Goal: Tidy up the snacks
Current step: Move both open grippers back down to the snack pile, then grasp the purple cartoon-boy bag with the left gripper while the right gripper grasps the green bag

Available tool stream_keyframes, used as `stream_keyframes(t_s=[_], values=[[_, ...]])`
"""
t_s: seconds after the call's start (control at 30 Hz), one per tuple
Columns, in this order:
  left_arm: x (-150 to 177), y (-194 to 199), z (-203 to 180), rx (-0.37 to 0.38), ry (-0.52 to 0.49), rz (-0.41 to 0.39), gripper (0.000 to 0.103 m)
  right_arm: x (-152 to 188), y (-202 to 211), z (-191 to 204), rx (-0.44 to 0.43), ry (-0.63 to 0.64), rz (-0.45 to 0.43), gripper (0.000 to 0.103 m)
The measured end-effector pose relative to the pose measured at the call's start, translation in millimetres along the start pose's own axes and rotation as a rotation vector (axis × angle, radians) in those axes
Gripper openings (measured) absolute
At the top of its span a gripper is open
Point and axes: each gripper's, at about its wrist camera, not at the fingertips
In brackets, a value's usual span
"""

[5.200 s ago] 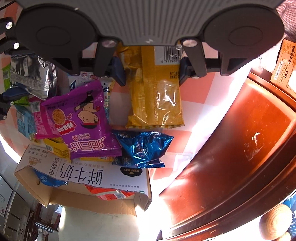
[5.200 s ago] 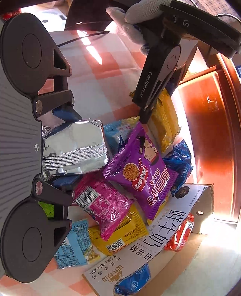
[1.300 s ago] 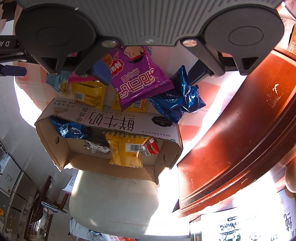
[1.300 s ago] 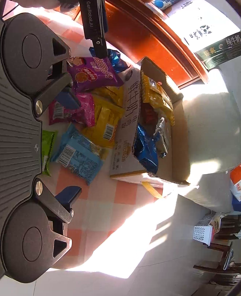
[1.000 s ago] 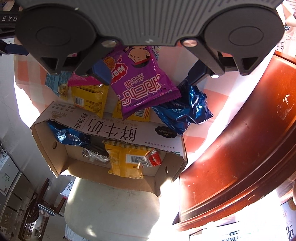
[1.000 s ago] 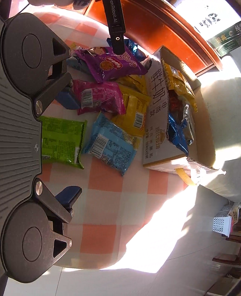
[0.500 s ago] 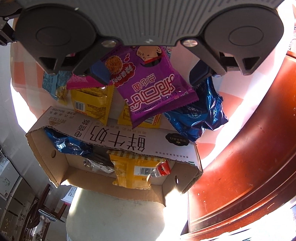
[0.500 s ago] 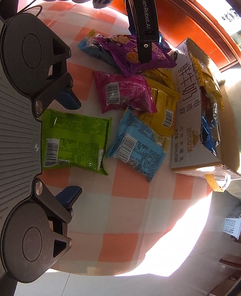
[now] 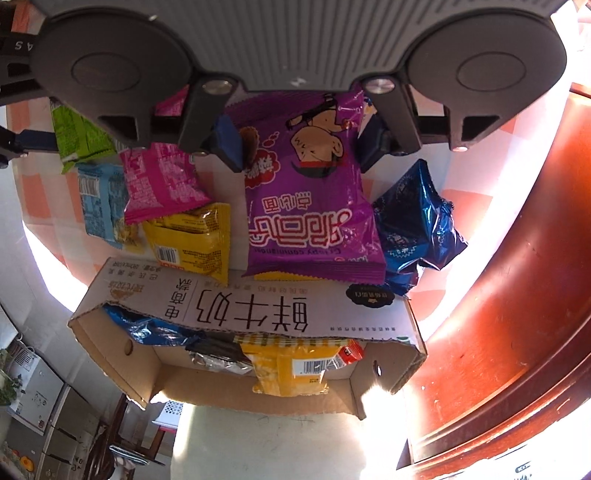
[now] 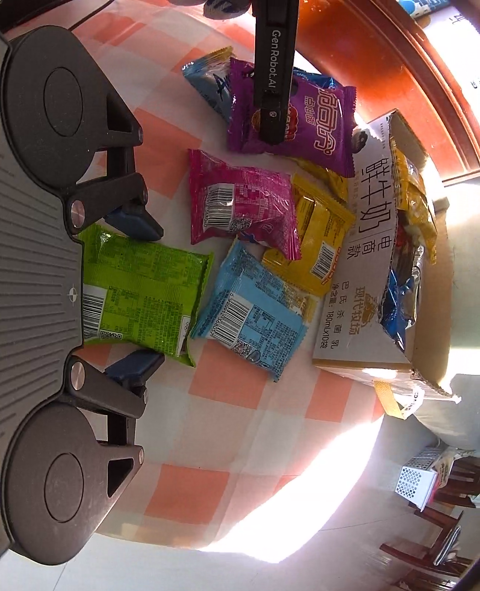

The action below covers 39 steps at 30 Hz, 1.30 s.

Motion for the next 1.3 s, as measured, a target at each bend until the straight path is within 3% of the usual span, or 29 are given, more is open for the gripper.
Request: stream_keyframes(t_s=[0.1,0.23,0.27,0.47,0.67,0.87,0.97,1.1,1.3], values=[[6.2,4.8,0.3,-0.007,-0.055,-0.003,0.063,-3.4,0.5,-3.8,-0.031,0.084,0.003,0.058],[9.9,6.1,4.2,0.006,-0.055,-0.007,0.066,-11.0,-2.1,-6.3,-0.066,0.150,0.004,0.058],[10.3,5.5,4.4,-0.001,-0.054,-0.007,0.073,-12.9,-2.5,-5.5,-0.075,0.169,0.007,0.058],[8.1,0.8,7.5,0.003,-0.029,0.007,0.084,-14.5,-3.3,-3.7,-0.096,0.195,0.015,0.065],[5.6,-9.3,12.8,-0.025,-0.014,0.034,0.085,-14.3,-2.5,-2.2,-0.093,0.185,0.034,0.067],[1.6,-13.6,20.1,-0.035,0.023,0.036,0.084,-13.9,-1.1,-3.0,-0.093,0.181,0.035,0.065],[1.5,-12.6,16.7,-0.040,-0.001,0.023,0.066,-13.8,-0.2,-1.9,-0.100,0.187,0.034,0.058],[1.5,-6.0,14.5,-0.048,-0.008,0.002,0.062,-16.2,3.6,-6.3,-0.148,0.162,0.048,0.053],[3.9,8.2,8.7,-0.092,-0.077,-0.031,0.062,-17.7,17.6,-6.2,-0.182,0.178,0.002,0.051]])
Point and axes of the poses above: each gripper's, at about its wrist camera, not at the fingertips, and y roughly against the way its jaws point, z to its left, x to its underside, and after that the axes turned 4 degrees about x, right-handed
